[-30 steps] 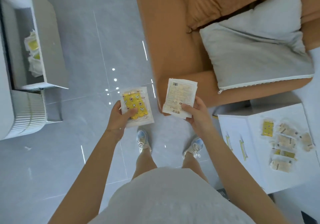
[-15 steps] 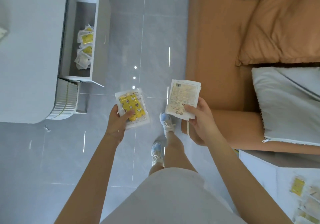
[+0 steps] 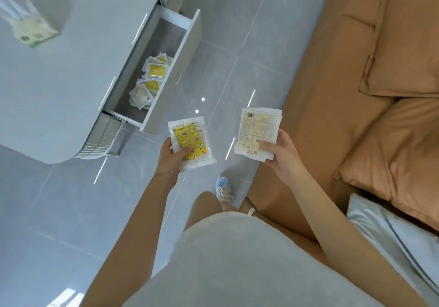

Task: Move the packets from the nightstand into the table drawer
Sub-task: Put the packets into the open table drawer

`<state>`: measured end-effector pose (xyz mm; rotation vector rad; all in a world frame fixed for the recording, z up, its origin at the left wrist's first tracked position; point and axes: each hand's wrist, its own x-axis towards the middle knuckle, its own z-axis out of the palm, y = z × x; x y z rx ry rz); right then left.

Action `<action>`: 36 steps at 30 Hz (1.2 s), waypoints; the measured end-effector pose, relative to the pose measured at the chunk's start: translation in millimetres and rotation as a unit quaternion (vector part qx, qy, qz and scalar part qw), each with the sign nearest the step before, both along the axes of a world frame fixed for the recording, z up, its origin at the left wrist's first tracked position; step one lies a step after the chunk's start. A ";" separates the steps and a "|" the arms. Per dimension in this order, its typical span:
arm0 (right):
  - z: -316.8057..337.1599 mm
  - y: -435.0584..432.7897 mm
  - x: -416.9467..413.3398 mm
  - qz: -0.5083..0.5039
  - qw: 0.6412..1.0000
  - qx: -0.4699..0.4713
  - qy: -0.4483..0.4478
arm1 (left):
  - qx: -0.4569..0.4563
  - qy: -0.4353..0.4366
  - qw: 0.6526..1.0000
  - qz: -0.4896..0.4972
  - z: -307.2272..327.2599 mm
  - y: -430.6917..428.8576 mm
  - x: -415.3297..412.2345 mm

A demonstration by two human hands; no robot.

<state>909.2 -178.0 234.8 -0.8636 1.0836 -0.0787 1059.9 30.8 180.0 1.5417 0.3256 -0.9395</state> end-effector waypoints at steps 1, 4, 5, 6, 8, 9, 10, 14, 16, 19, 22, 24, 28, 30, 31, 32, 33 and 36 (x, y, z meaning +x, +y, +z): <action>0.4 -8.6 14.6 0.015 1.000 -0.003 0.001 | -0.001 0.000 1.000 0.011 -0.2 -2.8 10.0; -0.2 -30.4 59.1 0.047 0.999 -0.002 -0.003 | 0.000 -0.003 0.999 0.036 -2.4 -11.2 40.2; -1.6 -36.6 74.8 0.055 0.998 -0.001 -0.005 | 0.002 -0.003 0.999 0.047 -4.3 -13.9 51.1; -3.0 -42.7 91.1 0.063 0.998 0.000 -0.007 | 0.002 -0.001 0.998 0.059 -6.2 -16.6 62.4; -6.2 -54.0 125.0 0.084 0.996 -0.003 -0.007 | 0.000 0.001 0.997 0.082 -11.3 -23.0 86.6; -8.2 -59.7 142.0 0.095 0.995 -0.006 -0.007 | 0.000 0.001 0.995 0.095 -13.8 -26.4 99.3; -10.6 -65.3 159.1 0.104 0.994 -0.006 -0.009 | -0.001 0.002 0.994 0.108 -16.2 -29.9 112.3; -18.1 -88.2 229.5 0.137 0.990 -0.013 0.000 | -0.012 0.018 0.990 0.137 -25.3 -40.7 165.0; -20.4 -99.4 262.7 0.157 0.987 -0.023 0.013 | -0.011 0.025 0.992 0.122 -29.1 -45.8 192.4; -22.6 -111.6 312.8 0.210 0.976 -0.038 0.038 | 0.004 0.039 0.989 0.142 -34.0 -52.0 227.7; -29.7 -124.8 359.8 0.250 0.966 -0.045 0.050 | 0.001 0.067 0.982 0.176 -38.0 -61.8 258.4; -37.2 -132.9 388.3 0.267 0.961 -0.045 0.061 | 0.002 0.074 0.979 0.193 -42.5 -67.4 276.2; -59.2 -144.2 446.2 0.308 0.948 -0.031 0.080 | 0.028 0.076 0.967 0.239 -60.1 -75.4 307.2; -76.3 -149.1 474.5 0.335 0.937 -0.031 0.093 | 0.042 0.082 0.961 0.263 -73.8 -79.8 320.4; -85.6 -151.1 488.1 0.353 0.930 -0.035 0.098 | 0.051 0.088 0.955 0.278 -81.4 -82.0 326.0; -96.3 -152.7 502.2 0.369 0.923 -0.037 0.104 | 0.059 0.090 0.951 0.291 -90.1 -84.4 332.4; -107.6 -153.9 515.8 0.383 0.916 -0.038 0.110 | 0.065 0.092 0.947 0.301 -98.5 -86.5 338.3; -147.0 -150.6 557.4 0.434 0.891 -0.034 0.130 | 0.082 0.106 0.932 0.338 -133.4 -89.3 357.2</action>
